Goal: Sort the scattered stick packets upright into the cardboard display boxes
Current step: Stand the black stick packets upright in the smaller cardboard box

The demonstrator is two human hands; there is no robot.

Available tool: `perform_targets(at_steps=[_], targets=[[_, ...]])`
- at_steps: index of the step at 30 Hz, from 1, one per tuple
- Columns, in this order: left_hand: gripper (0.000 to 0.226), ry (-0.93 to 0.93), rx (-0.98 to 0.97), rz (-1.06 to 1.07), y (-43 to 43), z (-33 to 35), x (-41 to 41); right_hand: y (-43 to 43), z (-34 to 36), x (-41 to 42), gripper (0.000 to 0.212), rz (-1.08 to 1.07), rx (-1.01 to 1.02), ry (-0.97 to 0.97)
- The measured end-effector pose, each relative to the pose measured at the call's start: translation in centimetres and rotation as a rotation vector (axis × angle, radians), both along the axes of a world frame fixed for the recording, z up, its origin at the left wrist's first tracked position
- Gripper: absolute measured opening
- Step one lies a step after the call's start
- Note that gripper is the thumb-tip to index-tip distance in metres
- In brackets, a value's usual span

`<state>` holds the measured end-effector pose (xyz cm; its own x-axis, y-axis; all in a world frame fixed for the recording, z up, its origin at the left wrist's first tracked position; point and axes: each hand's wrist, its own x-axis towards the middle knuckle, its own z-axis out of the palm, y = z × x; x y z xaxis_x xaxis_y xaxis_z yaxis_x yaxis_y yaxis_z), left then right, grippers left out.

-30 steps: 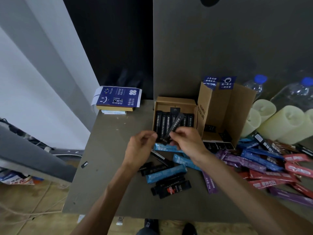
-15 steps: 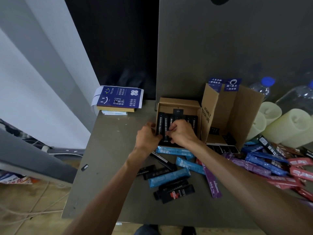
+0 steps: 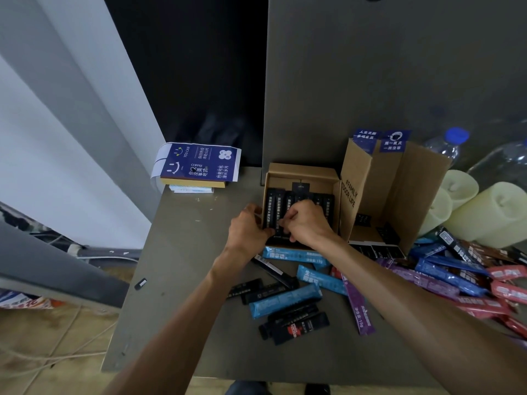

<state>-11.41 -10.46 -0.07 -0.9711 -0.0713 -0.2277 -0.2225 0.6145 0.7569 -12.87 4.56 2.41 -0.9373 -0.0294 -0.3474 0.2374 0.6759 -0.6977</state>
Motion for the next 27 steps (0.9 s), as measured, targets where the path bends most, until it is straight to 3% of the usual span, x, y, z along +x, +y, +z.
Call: perform_targets(at_steps=[8,13,17,21,27], targets=[[0.044,-0.006,-0.001,-0.018,-0.2,0.1,0.3,0.2,-0.1,0.4,0.012,0.004,0.007,0.009],[0.035,-0.008,-0.006,-0.024,-0.9,0.7,1.2,0.6,0.1,1.5,0.009,-0.011,-0.024,0.025],[0.021,0.005,-0.095,-0.056,-3.9,1.4,3.6,1.0,1.0,3.5,0.007,-0.003,-0.068,0.139],[0.009,-0.113,-0.253,-0.142,-7.6,0.5,7.7,1.8,1.5,6.9,0.011,0.061,-0.084,0.196],[0.023,-0.118,-0.336,-0.165,-8.8,-1.5,11.9,2.2,0.0,10.5,0.013,0.161,-0.067,0.128]])
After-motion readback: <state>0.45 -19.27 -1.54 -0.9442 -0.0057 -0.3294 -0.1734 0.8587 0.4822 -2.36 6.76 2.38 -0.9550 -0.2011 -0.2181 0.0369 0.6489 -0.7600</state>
